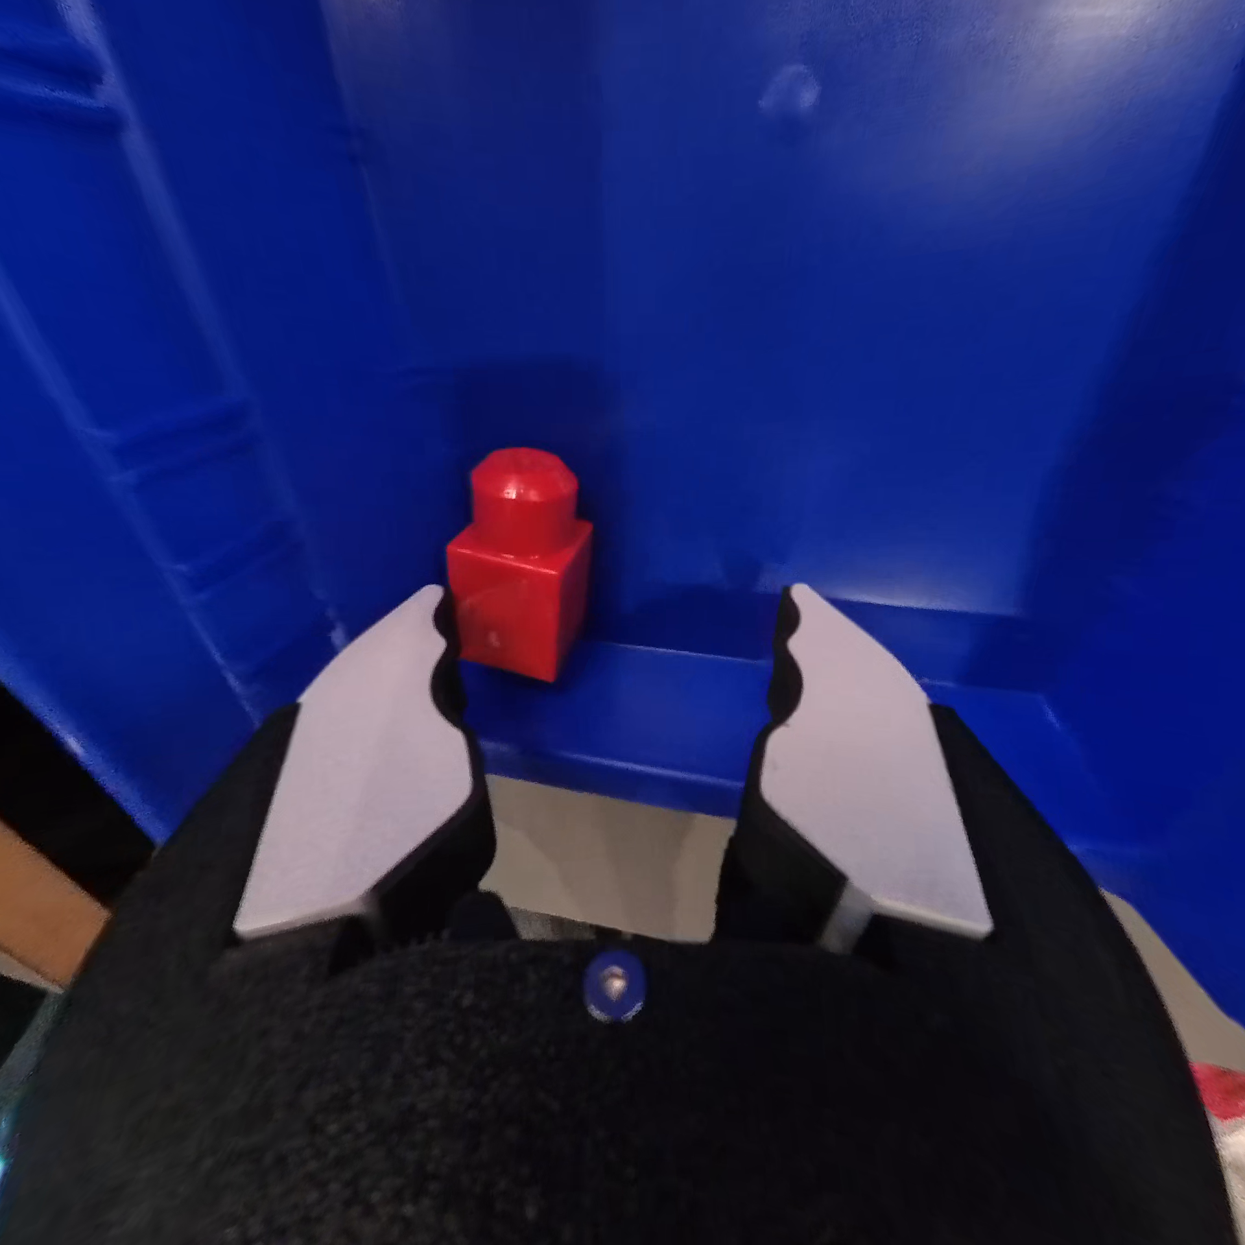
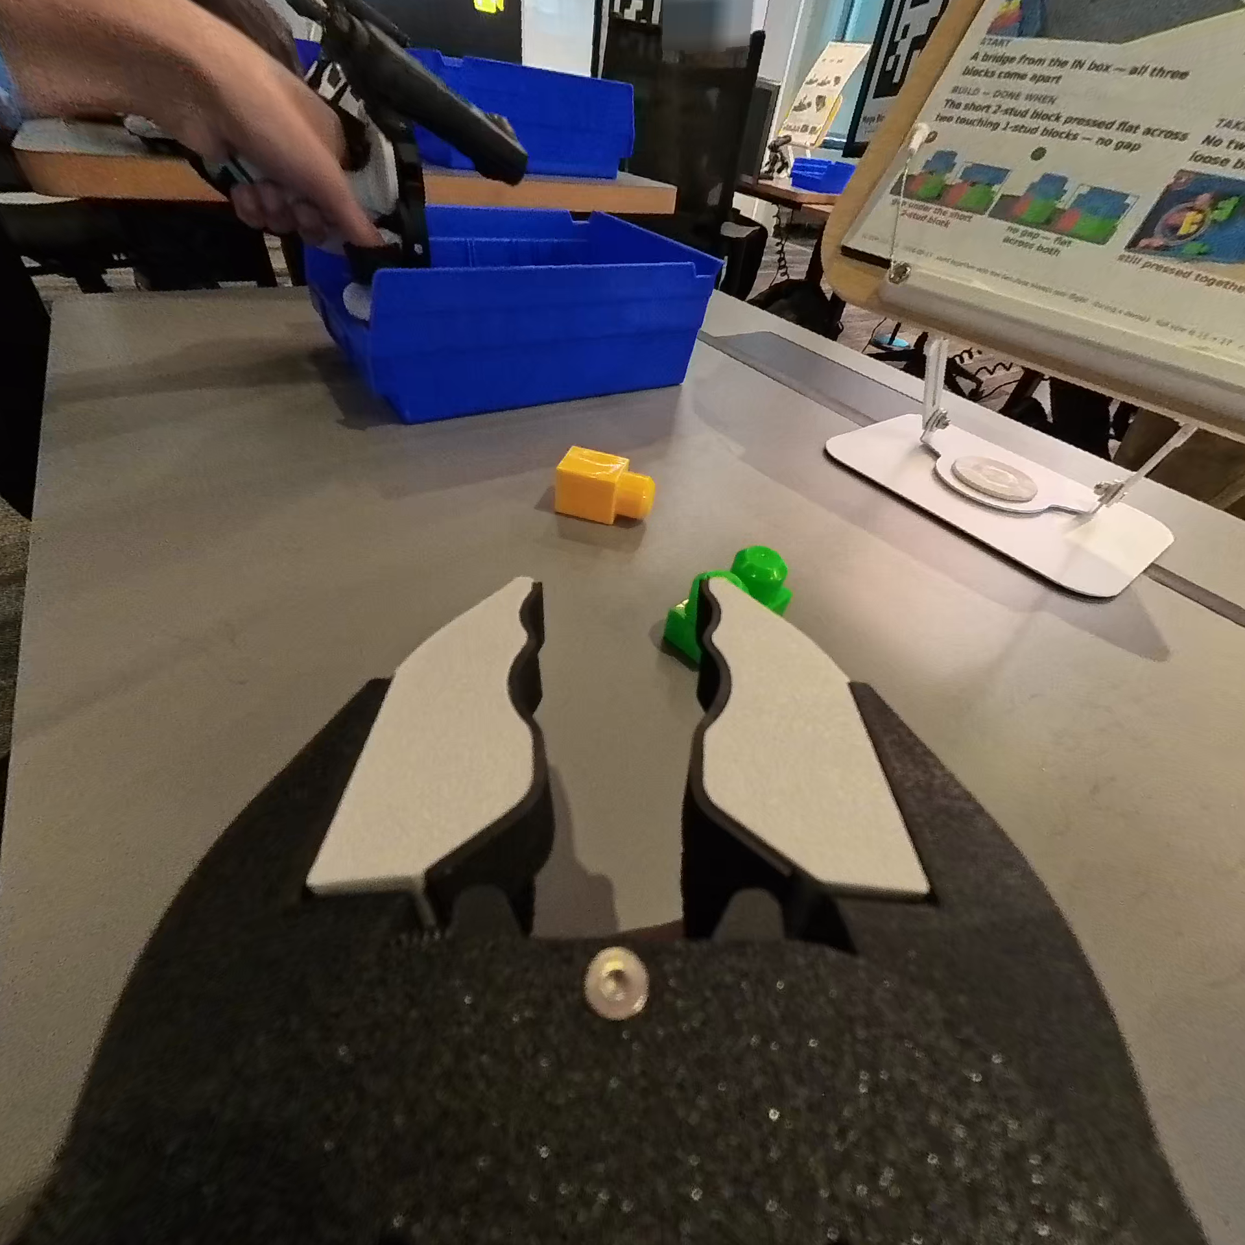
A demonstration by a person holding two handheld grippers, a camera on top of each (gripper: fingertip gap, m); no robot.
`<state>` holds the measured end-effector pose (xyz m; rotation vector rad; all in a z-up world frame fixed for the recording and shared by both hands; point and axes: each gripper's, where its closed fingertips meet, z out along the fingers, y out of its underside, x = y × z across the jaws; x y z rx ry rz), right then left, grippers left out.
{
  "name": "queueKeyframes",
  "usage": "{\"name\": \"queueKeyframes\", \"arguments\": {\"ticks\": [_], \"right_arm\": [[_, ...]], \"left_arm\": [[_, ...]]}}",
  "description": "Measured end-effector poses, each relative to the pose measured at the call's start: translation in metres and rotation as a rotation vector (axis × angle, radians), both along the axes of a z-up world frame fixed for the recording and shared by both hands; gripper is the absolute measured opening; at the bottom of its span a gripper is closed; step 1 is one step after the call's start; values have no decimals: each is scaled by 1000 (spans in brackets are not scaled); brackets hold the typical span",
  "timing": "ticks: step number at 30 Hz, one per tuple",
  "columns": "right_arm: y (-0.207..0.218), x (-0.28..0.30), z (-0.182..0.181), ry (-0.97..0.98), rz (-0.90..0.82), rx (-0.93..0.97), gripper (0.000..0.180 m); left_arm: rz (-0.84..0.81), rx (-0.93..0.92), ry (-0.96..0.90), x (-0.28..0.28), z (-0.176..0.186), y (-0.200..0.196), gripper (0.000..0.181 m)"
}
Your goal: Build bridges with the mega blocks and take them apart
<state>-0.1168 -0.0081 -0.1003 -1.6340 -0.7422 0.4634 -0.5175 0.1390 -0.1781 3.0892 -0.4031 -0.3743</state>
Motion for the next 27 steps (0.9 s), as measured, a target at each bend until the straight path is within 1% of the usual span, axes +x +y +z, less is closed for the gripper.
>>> {"name": "queueKeyframes", "arguments": {"ticks": [2, 4, 9, 12, 15, 19, 20, 21, 22, 24, 25, 27], "right_arm": [[0, 0, 0, 6, 2, -4, 43], [0, 0, 0, 8, 1, -6, 43], [0, 0, -1, 4, 0, -8, 43], [1, 0, -2, -2, -1, -9, 43], [1, 1, -2, -5, -4, -10, 43], [1, 2, -3, -4, -5, -15, 43], [2, 2, -3, -5, -5, -16, 43], [2, 2, -3, -5, -7, -16, 43], [2, 2, -4, -6, -8, -17, 43], [2, 3, -4, -4, -9, -20, 43], [2, 3, -4, -1, -8, -20, 43], [2, 3, -4, -1, -8, -21, 43]], "left_arm": [[-6, -1, -47, 11, 3, -1, 86], [-15, 9, -93, 21, 7, 0, 76], [-98, 80, -43, 14, 30, 9, 79], [-138, 55, -67, 12, 33, 7, 79], [-144, 30, -69, 3, 28, 6, 80], [-144, -32, -159, 6, -1, -1, 81], [-135, -59, -202, 9, -9, -4, 69], [-103, -75, -303, 20, -10, -6, 37], [-94, -52, -324, 21, -9, -3, 36], [-122, -49, -265, 12, -8, -3, 36], [-141, -48, -277, 14, -5, -3, 36], [-166, -11, -320, 21, 11, 0, 36]]}}
